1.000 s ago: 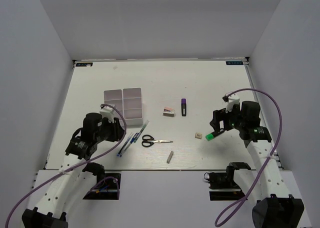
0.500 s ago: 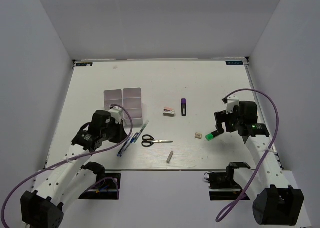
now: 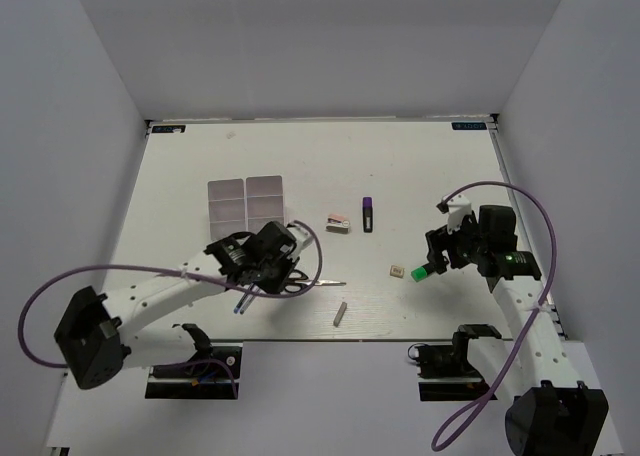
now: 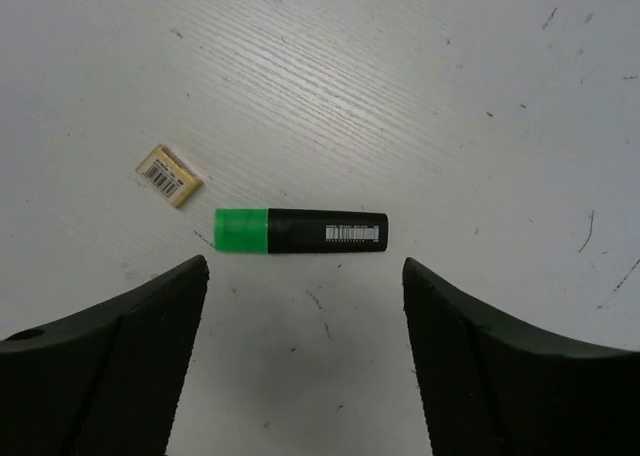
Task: Sort the stationery into containers
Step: Pick up the scissors from the center of the board.
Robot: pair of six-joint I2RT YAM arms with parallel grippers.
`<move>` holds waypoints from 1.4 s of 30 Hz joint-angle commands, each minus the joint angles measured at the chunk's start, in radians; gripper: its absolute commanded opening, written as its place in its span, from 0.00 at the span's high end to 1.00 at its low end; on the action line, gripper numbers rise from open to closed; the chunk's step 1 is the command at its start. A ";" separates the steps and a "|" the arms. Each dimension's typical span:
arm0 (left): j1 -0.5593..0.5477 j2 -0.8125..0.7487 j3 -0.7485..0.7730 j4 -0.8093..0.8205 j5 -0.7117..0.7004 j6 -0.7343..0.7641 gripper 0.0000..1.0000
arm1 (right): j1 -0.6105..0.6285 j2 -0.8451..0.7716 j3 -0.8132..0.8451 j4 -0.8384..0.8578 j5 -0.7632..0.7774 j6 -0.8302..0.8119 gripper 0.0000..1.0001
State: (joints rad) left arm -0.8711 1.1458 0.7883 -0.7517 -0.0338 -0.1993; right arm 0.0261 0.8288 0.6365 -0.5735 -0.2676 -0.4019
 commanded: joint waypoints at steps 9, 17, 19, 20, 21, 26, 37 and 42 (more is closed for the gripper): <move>-0.026 0.254 0.153 0.037 -0.166 0.077 0.70 | -0.002 -0.020 -0.018 0.029 -0.058 -0.012 0.47; -0.016 0.382 0.245 0.040 -0.153 0.164 0.60 | -0.005 -0.019 -0.020 0.032 -0.062 -0.008 0.46; -0.003 0.417 0.262 0.043 -0.140 0.179 0.60 | -0.002 -0.017 -0.021 0.032 -0.064 -0.008 0.46; -0.002 0.426 0.269 0.045 -0.134 0.181 0.60 | -0.003 -0.017 -0.023 0.034 -0.062 -0.009 0.44; -0.002 0.436 0.272 0.048 -0.132 0.190 0.60 | -0.002 -0.017 -0.021 0.031 -0.064 -0.009 0.44; 0.021 0.488 0.285 0.067 -0.109 0.192 0.60 | -0.003 -0.019 -0.021 0.034 -0.062 -0.011 0.44; 0.061 0.534 0.292 0.077 -0.069 0.238 0.60 | -0.002 -0.020 -0.023 0.034 -0.064 -0.012 0.44; 0.075 0.537 0.266 0.094 -0.009 0.233 0.61 | -0.003 -0.017 -0.021 0.035 -0.061 -0.009 0.44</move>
State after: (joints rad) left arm -0.8062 1.6817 1.0485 -0.6899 -0.1020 0.0227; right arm 0.0261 0.8188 0.6231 -0.5724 -0.3168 -0.4076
